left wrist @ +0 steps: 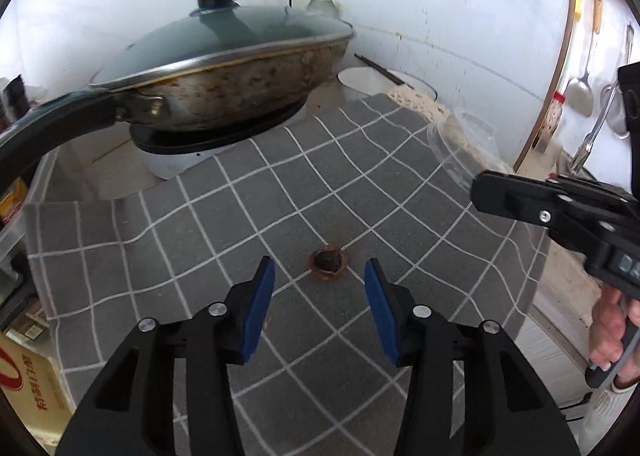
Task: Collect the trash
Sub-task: 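Grasp the brown nut shell with the left tool while the right tool lifts the lid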
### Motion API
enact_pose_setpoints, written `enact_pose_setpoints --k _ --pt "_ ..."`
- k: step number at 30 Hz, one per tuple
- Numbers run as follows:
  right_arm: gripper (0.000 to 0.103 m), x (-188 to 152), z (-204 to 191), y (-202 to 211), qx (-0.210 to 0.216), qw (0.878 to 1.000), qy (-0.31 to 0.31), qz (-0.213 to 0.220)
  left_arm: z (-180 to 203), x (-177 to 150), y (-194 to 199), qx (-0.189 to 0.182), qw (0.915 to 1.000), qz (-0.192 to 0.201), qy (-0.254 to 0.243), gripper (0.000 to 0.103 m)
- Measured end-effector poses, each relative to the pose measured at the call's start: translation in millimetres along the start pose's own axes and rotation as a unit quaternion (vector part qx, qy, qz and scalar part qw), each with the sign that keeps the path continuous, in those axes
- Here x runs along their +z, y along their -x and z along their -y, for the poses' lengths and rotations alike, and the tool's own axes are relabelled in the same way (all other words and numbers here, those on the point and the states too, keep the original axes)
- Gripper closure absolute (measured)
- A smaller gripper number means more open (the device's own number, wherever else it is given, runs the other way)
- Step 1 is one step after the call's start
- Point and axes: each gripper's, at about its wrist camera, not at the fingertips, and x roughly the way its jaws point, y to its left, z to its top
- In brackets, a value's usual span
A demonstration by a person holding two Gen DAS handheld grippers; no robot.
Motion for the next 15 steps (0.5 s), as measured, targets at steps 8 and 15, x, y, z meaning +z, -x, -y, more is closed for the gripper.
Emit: enact_pose_setpoints --k 8,15 --pt "0.101 -7.5 5.4 1.7 0.024 1.0 0.002 -0.008 2.1 5.6 -25.8 0.016 0.9995 -0.025 0.009 0.072" --pt "0.101 -11.5 0.1 19.8 0.032 0.999 0.01 -0.001 10.8 3.9 -14.7 0.023 0.9997 -0.006 0.005 0.081"
